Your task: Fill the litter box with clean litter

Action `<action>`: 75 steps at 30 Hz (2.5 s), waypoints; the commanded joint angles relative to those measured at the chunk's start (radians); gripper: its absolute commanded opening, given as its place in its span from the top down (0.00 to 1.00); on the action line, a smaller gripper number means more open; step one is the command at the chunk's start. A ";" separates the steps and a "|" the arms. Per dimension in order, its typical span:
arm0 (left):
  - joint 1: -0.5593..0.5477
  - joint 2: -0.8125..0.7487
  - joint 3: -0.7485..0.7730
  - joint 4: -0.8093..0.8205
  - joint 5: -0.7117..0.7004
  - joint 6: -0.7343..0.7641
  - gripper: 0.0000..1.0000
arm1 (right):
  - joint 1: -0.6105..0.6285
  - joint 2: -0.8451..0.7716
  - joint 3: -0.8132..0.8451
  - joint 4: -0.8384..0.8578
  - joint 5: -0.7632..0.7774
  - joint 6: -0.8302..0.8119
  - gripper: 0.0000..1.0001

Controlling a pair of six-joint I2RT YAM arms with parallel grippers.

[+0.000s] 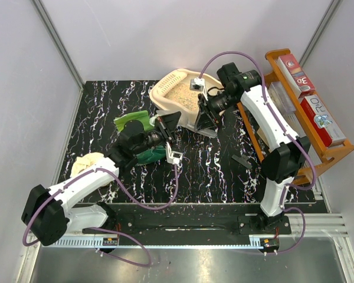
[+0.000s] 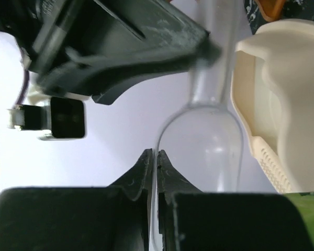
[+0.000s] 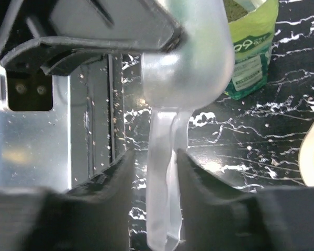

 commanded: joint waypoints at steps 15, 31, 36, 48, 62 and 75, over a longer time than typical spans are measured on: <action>-0.058 0.027 0.531 -0.672 -0.435 -1.012 1.00 | -0.159 -0.327 -0.223 0.936 0.112 1.036 0.05; -0.008 0.087 0.520 -0.566 -0.370 -1.245 1.00 | -0.156 -0.279 -0.261 0.935 -0.054 1.189 0.19; -0.008 0.137 0.554 -0.550 -0.346 -1.287 1.00 | -0.153 -0.274 -0.278 0.936 -0.050 1.186 0.25; -0.003 0.217 0.611 -0.555 -0.344 -1.405 1.00 | -0.140 -0.290 -0.304 0.935 -0.031 1.157 0.41; -0.003 0.234 0.624 -0.549 -0.323 -1.425 1.00 | -0.113 -0.299 -0.321 0.892 0.027 1.094 0.43; 0.003 0.216 0.626 -0.578 -0.278 -1.402 0.53 | -0.112 -0.297 -0.315 0.880 0.084 1.056 1.00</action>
